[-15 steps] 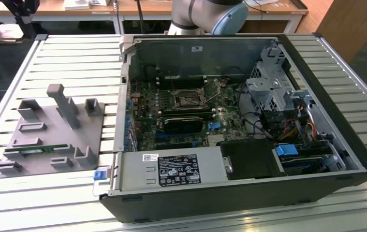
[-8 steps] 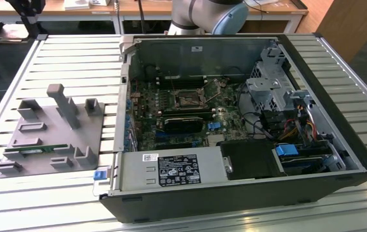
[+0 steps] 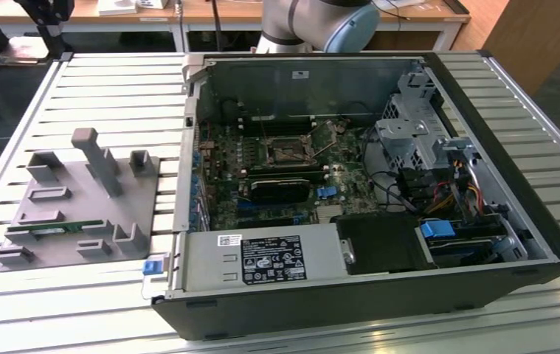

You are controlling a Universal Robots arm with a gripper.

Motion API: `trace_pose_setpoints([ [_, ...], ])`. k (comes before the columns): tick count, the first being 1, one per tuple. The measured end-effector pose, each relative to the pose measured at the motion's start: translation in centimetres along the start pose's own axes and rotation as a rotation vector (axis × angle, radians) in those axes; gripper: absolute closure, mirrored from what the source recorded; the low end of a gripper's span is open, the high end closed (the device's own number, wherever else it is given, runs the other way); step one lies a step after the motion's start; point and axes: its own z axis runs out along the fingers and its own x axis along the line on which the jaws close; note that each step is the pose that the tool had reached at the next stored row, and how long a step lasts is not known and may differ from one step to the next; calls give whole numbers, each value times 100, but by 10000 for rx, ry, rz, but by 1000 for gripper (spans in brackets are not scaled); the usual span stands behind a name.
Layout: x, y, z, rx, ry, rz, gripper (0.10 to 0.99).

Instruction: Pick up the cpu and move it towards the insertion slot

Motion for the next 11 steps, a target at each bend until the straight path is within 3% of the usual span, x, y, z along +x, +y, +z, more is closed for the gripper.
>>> trace_pose_setpoints([
  [11, -110, -2, -9, -2, 85, 3, 541],
])
